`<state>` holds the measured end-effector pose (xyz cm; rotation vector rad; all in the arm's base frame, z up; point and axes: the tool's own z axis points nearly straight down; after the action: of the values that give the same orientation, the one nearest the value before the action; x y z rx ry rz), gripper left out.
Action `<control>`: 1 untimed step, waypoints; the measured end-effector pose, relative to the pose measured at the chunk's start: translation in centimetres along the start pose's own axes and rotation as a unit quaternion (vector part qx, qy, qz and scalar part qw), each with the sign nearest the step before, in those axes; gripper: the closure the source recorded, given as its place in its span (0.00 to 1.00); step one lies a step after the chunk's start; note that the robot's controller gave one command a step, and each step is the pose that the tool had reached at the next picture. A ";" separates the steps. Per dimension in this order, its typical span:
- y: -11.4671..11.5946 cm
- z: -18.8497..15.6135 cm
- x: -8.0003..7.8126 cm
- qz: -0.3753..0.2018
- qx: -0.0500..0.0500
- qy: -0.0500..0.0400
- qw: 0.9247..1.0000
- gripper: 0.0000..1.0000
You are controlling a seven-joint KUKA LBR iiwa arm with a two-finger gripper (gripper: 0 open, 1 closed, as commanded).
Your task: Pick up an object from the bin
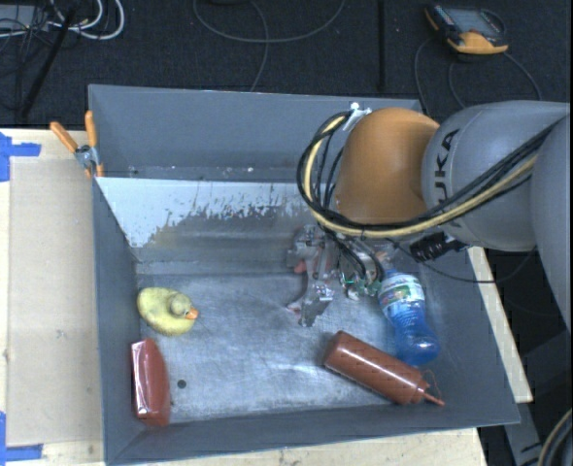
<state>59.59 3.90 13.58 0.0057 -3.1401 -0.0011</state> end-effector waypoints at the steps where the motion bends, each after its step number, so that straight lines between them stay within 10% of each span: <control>1: -3.5 4.3 -0.8 -0.015 0.000 -0.004 1.000 0.00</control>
Offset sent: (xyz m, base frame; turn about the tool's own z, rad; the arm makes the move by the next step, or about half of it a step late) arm 0.0118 -0.0129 -0.0658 0.0212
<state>60.41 0.41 9.32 0.0534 -3.1469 -0.0021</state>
